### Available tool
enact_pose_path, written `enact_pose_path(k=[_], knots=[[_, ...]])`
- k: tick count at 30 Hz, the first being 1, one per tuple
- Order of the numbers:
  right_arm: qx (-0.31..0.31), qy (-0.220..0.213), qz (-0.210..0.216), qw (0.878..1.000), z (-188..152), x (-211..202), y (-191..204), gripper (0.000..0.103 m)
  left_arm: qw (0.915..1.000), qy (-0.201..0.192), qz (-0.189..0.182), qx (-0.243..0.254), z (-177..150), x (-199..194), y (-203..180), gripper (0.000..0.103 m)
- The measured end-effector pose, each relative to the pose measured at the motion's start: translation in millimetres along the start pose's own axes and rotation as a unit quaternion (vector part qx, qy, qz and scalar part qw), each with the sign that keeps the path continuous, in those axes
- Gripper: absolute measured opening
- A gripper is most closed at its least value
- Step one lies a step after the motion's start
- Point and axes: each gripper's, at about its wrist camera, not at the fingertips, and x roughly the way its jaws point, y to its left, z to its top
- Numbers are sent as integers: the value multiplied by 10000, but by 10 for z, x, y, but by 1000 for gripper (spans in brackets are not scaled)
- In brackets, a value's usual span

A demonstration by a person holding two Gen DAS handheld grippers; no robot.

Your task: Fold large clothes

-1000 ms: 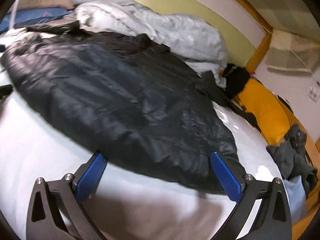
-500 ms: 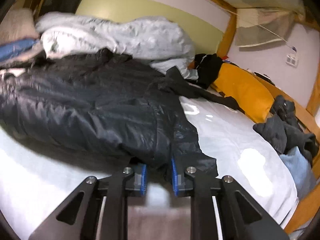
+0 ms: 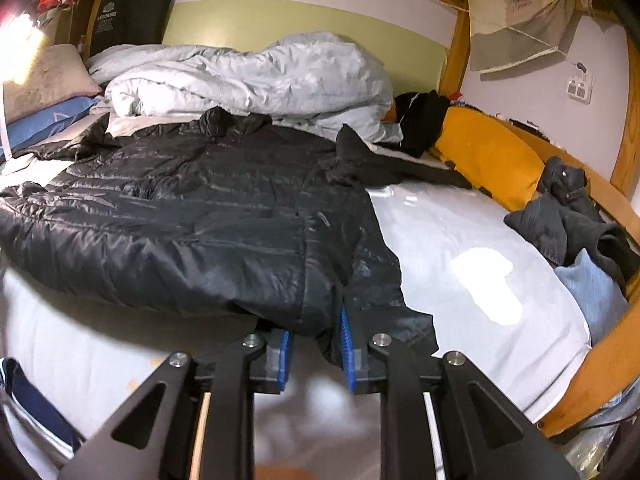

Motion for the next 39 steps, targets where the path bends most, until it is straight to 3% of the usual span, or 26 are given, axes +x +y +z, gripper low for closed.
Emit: enact_pose_path(k=[4,6,11,14,16,18,21,24,30,32,35,37,39], knots=[[-84,-60,-126,9999,92,30,-11,29,10000,-4,8,-68,81,-3,28,14],[-64,-144,-228,9996,195,37,-40,50,10000,-44,40,-64,184,8,43,21],[-51,-439,-439,9981,649,171,-177,83,9979,-448,469,59,624,89,105,67],[-129,-486,-663,9965,952,501,-227,93,9970,-524,574,-54,993,354,206,80],[-317,-289,-814,9958,1123,923,-201,93,9965,-399,718,-140,1246,678,282,82],[-200,9,-700,9973,1210,1221,-236,93,9960,-320,810,-206,1410,951,343,82],[558,47,-109,9984,1236,1348,-469,93,9970,-212,417,-612,1492,1150,491,82],[1191,-155,429,9918,1091,1261,-677,95,9948,-438,-72,-917,1376,1112,579,93],[1344,8,377,9902,853,1294,-802,103,9929,-439,-492,-991,1106,1151,528,100],[1521,87,514,9870,803,1358,-862,103,9922,-437,-427,-1090,1054,1179,499,103],[1810,564,968,9771,711,1568,-925,103,9938,-438,-356,-956,1010,1196,412,103],[1860,696,837,9765,640,1649,-917,103,9948,-300,-327,-912,1006,1253,400,103],[1907,728,975,9741,607,1672,-909,103,9933,-246,-403,-1052,986,1288,449,103]])
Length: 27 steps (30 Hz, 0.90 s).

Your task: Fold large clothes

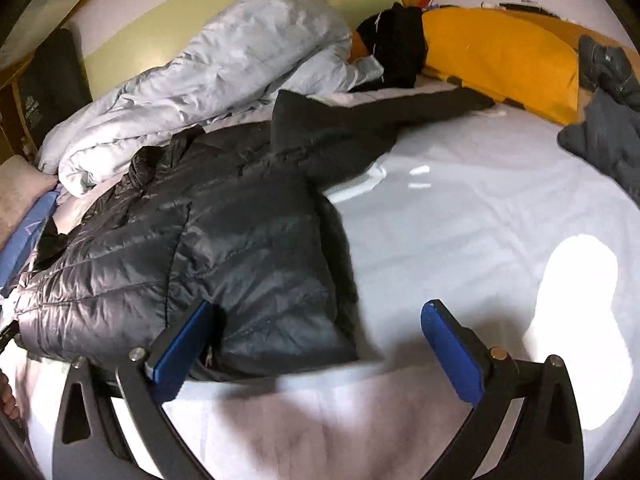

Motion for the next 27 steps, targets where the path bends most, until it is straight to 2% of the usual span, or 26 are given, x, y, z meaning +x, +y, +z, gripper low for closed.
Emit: enact_pose_path(k=[3,4,5,6,7,8,9,10,11,12,14,15,16,18,20,23,27], knots=[[81,56,550,9984,-14,25,-14,103,9972,407,-8,-628,12,181,166,103],[119,53,673,9976,-13,46,-19,103,9936,609,-19,-952,13,267,245,103],[180,88,777,9968,-12,80,-24,103,9883,720,-236,-1324,6,341,339,103],[253,153,859,9959,-14,121,-27,103,9856,670,-366,-1508,3,367,397,103],[272,191,883,9955,-18,155,-23,103,9864,617,-393,-1472,15,377,395,101],[234,175,865,9958,-16,167,4,101,9882,618,-422,-1335,25,387,360,87],[169,118,866,9960,-22,160,33,87,9900,623,-516,-1151,27,385,298,73],[86,86,944,9955,-31,143,73,74,9903,639,-756,-972,19,369,223,40],[13,79,977,9952,-37,130,101,43,9895,670,-963,-845,6,350,162,19],[-64,53,932,9956,-47,109,133,25,9904,588,-997,-758,-2,290,112,13],[-102,43,804,9967,-54,38,149,18,9933,57,-868,-756,7,32,83,10],[21,68,741,9972,-49,-32,123,16,9946,-58,-784,-672,28,-80,51,10],[136,61,762,9970,-47,-99,87,15,9960,-27,-703,-542,52,-179,6,10],[319,-171,847,9957,-93,-344,25,13,9960,-13,-764,-473,34,-331,-12,10],[182,-367,709,9966,-196,-596,52,11,9959,-17,-809,-404,-49,-478,-6,10],[34,-491,703,9963,-400,-899,96,11,9977,83,-619,-245,-203,-651,-20,10],[-322,-576,644,9957,-724,-1194,174,15,9988,-54,-472,-72,-413,-925,52,11]])
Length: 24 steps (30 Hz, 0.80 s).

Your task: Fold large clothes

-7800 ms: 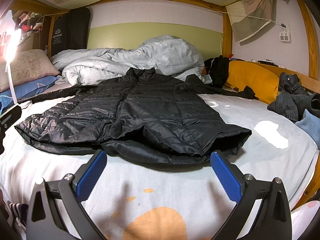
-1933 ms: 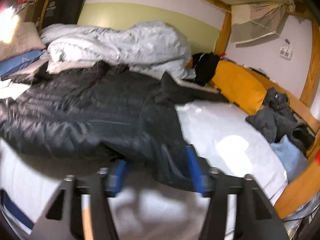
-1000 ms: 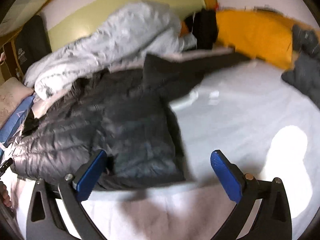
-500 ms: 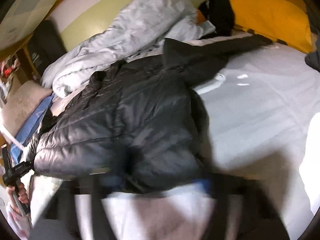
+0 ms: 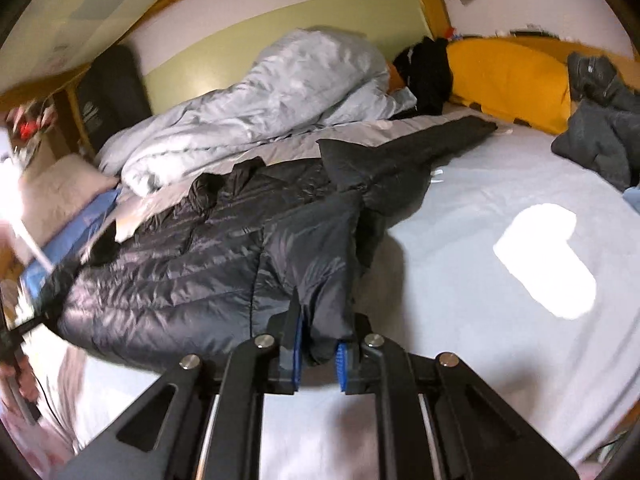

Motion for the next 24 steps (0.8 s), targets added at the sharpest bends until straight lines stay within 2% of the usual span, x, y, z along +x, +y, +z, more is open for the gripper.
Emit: enact_pose_path(k=[5,7,9,10,12,14,15,17,19,22,23,24], knots=[[-142,-28,-276,9995,-103,1,6,17,9998,-128,78,160,-132,-67,13,15],[-76,-170,-370,9991,-75,-15,-4,25,9994,-209,151,250,-132,-90,-9,18],[-158,-399,-560,9975,-92,-90,0,46,9984,-374,211,363,-141,-151,-38,22],[-207,-578,-637,9961,-92,-135,10,51,9982,-446,210,354,-151,-179,-22,25],[-267,-752,-500,9956,-102,-200,42,60,9978,-566,211,291,-153,-226,10,36],[-362,-752,-297,9961,-111,-221,94,60,9956,-838,320,285,-155,-312,20,63],[-390,-794,-299,9956,-127,-234,122,60,9940,-978,376,316,-162,-364,13,68],[-417,-848,-372,9948,-149,-241,158,60,9891,-1323,462,446,-161,-483,-35,88],[-449,-859,-411,9944,-156,-237,178,60,9859,-1533,439,504,-166,-565,-73,103],[-409,-771,-348,9956,-161,-236,157,61,9850,-1632,286,481,-179,-615,-94,103],[-396,-716,-309,9962,-156,-232,149,64,9851,-1632,242,479,-179,-600,-94,103],[-385,-691,-291,9964,-153,-234,137,71,9849,-1639,246,493,-182,-580,-96,103]])
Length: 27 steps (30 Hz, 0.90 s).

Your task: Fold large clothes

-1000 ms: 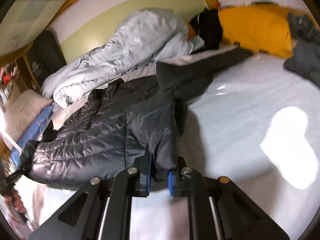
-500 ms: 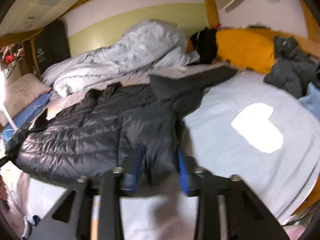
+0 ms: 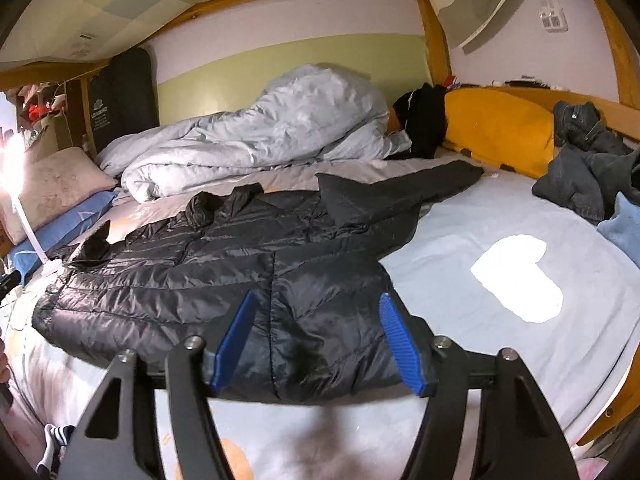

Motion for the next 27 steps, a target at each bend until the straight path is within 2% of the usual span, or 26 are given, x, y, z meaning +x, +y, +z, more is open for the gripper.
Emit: enact_pose_path(k=[1,3,5,10,12,13,16,18,20,23,27], knots=[[3,-6,5,10000,2,0,-11,76,10000,31,83,29,-18,34,0,103],[12,-89,-87,9999,-3,-13,-25,91,9996,124,240,61,-41,85,-11,103],[35,-144,-170,9997,0,-23,-46,96,9996,67,258,80,-53,81,-17,103],[152,-65,-52,9998,25,-28,-80,97,9992,-131,271,263,-29,-29,-139,102],[161,16,-6,9999,106,-47,-83,97,9990,-261,154,331,78,-94,-226,102],[201,34,0,9998,181,-76,-92,97,9985,-321,90,427,156,-110,-282,102],[529,4,298,9982,539,-217,-187,97,9958,-431,230,779,443,-95,-498,102],[712,19,466,9964,758,-264,-290,97,9949,-512,119,858,688,-66,-642,102],[923,40,491,9945,989,-276,-434,97,9956,-526,24,771,924,-14,-753,102],[1165,102,255,9928,1287,-190,-653,97,9968,-522,-395,457,1201,75,-834,103],[1600,398,103,9863,1560,214,-1018,94,9967,-660,-403,244,1349,200,-947,103]])
